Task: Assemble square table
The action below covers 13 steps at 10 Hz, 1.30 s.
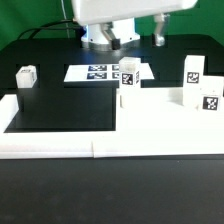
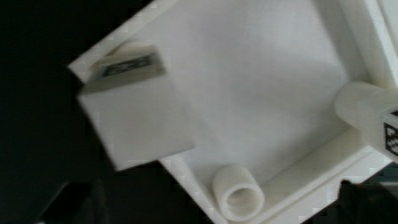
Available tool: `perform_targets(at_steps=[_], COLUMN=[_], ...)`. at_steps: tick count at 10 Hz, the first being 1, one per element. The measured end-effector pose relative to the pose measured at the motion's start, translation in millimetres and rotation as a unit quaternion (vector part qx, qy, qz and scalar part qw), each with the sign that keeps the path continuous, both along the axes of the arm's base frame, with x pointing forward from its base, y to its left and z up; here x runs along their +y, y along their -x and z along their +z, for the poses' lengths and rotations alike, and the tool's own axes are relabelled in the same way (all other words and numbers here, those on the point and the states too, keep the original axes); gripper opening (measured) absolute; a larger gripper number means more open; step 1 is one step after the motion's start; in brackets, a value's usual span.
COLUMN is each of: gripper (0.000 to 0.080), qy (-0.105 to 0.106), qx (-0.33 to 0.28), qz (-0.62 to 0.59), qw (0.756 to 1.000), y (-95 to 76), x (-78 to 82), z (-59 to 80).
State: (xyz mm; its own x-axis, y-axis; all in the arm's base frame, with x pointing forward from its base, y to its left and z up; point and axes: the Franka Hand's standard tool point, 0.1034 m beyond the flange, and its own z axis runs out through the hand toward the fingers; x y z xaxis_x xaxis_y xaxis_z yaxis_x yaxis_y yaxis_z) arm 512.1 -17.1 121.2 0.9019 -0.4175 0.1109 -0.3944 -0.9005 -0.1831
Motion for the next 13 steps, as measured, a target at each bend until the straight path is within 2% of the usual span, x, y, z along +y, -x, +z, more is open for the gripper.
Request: perform_targets(at_steps=[2, 3, 7, 8, 10, 11, 12, 13], gripper=[0.0649, 0.0649, 0.0649, 0.0649, 0.0649, 0.0649, 0.0649, 0.0649], qy=[0.022, 0.018, 0.011, 0.011, -0.018, -0.031, -0.043, -0.064], qx=[-0.014, -0.013, -0.001, 0.006, 0.062, 0.094, 0.112, 0.156], qz=[0.088, 0.086, 0.085, 0.1, 0.118, 0.142, 0.162, 0.161], qw=[0.996, 0.996, 0.996, 0.995, 0.991, 0.985, 0.979, 0.972], y=[12.2, 16.9, 18.8, 25.8, 58.9, 78.8, 92.9, 102.3], x=[-49.4, -59.7, -56.8, -68.7, -96.3, -115.4, -135.5, -153.4], z=[0.1, -5.9, -9.4, -18.4, -31.0, -38.6, -44.5, -43.9])
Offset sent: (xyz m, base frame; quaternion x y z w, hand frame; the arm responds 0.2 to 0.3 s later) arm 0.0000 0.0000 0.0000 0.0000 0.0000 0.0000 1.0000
